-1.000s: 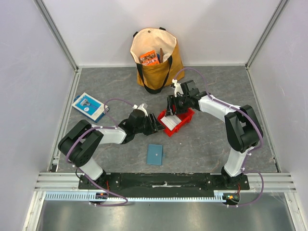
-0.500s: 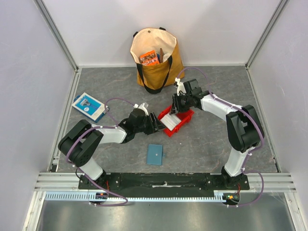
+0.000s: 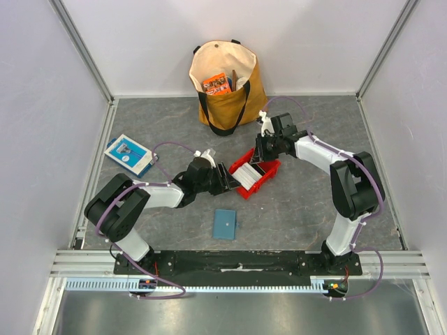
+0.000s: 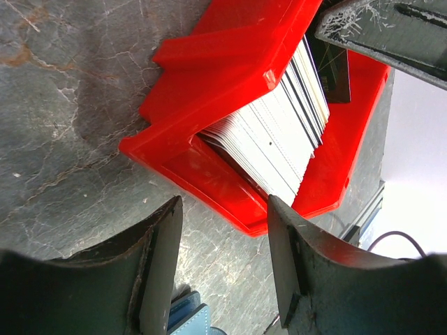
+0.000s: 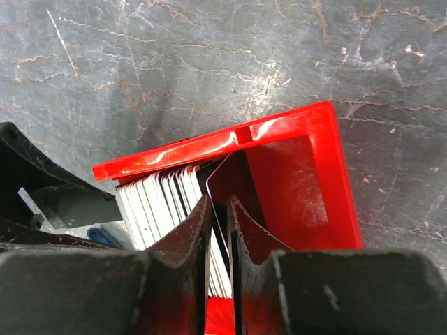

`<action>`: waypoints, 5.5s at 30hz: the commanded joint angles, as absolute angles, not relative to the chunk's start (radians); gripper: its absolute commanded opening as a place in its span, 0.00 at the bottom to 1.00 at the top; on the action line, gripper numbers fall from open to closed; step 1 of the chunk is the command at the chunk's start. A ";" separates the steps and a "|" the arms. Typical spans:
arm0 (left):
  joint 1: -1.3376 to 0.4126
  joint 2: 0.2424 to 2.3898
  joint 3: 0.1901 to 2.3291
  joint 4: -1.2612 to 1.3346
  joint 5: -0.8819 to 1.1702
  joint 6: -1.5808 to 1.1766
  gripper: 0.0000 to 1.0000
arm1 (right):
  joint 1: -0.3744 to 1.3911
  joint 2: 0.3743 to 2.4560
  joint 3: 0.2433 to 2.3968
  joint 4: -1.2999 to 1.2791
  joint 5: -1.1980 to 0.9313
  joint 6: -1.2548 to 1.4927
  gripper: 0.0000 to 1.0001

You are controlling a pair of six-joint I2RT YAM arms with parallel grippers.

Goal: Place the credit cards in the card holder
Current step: Pick up the credit card from the storage box, then open the card holder at the corner of the board.

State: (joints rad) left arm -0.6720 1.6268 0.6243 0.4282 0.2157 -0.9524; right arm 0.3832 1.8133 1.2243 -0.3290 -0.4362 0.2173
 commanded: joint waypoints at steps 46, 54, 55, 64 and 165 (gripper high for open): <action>-0.676 1.085 0.500 -0.081 -0.069 -0.802 0.94 | 0.525 1.471 1.255 -0.446 0.023 0.224 0.00; -0.673 0.951 0.459 -0.281 -0.130 -0.871 0.93 | 0.837 1.278 0.990 -0.345 0.076 0.598 0.00; -0.672 0.933 0.448 -0.300 -0.139 -0.880 0.92 | 0.892 1.263 0.954 -0.325 0.110 0.656 0.00; -0.672 0.810 0.396 -0.365 -0.132 -0.888 0.84 | 1.124 1.339 0.828 -0.230 0.264 0.908 0.00; -0.827 1.083 0.353 -0.213 -0.012 -0.940 0.02 | 1.135 1.316 0.650 0.067 0.104 1.031 0.00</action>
State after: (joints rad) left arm -0.8261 1.0515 0.3565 -0.2459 -0.0158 -0.9184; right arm 1.1332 1.3811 0.6384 -0.0063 0.1200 1.0153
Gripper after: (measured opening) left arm 0.022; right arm 0.008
